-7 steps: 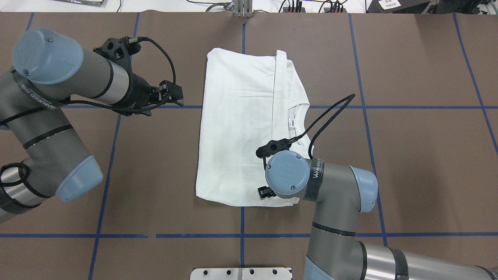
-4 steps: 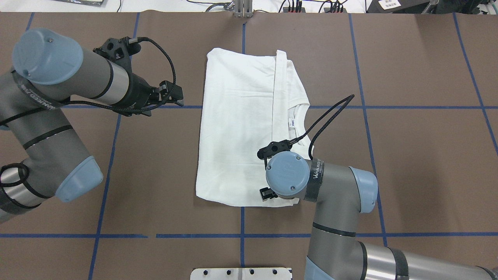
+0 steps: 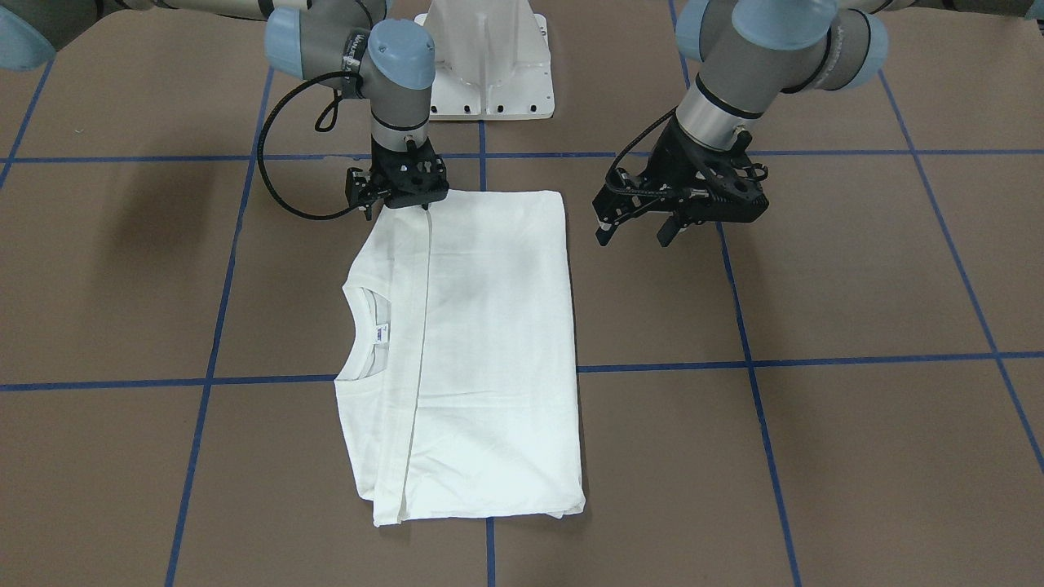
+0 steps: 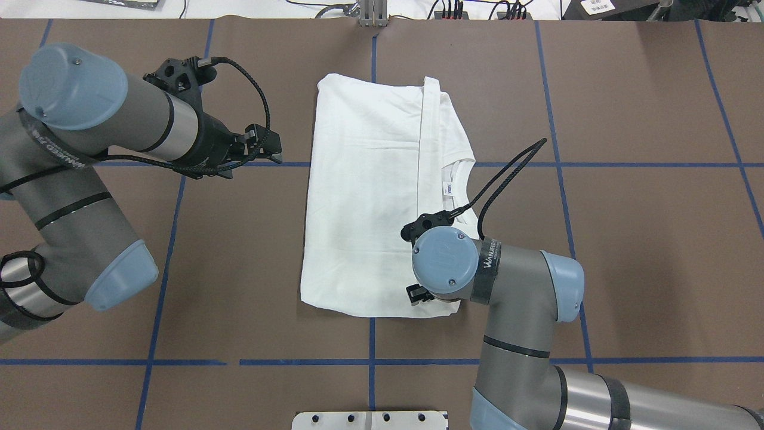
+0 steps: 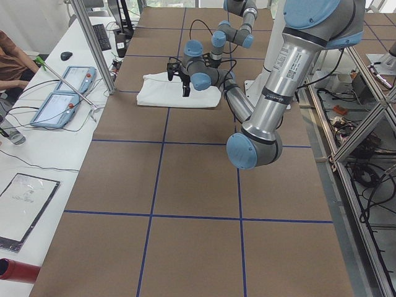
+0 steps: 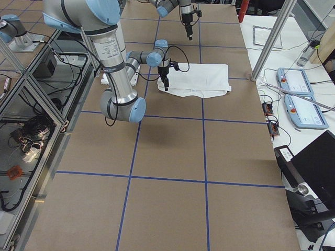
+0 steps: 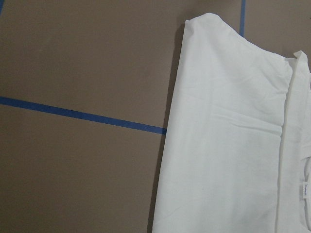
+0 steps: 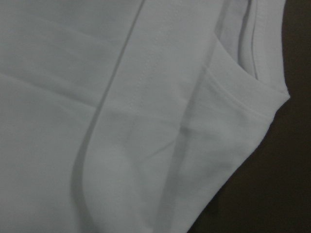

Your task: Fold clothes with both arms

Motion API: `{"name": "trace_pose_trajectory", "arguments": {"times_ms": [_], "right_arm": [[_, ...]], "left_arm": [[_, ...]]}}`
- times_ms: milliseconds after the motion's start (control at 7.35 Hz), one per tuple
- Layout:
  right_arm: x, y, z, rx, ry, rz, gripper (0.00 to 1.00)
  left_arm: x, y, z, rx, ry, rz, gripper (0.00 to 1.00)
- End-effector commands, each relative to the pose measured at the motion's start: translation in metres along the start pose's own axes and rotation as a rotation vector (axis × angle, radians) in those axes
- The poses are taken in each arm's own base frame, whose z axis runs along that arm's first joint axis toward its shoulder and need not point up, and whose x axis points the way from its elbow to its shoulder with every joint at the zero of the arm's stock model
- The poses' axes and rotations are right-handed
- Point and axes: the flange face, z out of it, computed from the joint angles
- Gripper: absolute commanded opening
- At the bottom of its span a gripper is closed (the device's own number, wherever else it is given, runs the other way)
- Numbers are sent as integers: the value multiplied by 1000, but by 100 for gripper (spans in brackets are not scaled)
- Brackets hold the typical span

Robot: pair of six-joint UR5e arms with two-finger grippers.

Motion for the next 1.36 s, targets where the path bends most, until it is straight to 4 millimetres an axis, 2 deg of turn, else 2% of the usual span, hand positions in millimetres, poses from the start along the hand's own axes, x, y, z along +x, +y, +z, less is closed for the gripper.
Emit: {"name": "trace_pose_trajectory", "arguments": {"times_ms": [0,272,408,817,953,1089,1225], "right_arm": [[37,15,4,-8,19,-8,100],[96,48,3,-18,44,-38,100],[102,41,-16,7,19,-24,100],[77,0,-67,90,-75,4,100],[74,-4,-78,95,-104,18,100],[72,-6,-87,110,-181,58,100],[73,-6,-91,131,-237,108,100]], "left_arm": [[6,6,3,-10,7,-11,100],[8,10,4,-14,10,-20,100],[8,10,4,-14,10,-20,100],[9,10,4,-17,11,-18,100],[10,29,16,-49,3,-27,100],[17,68,38,-105,-11,-115,100],[25,103,51,-110,-17,-212,100]]}}
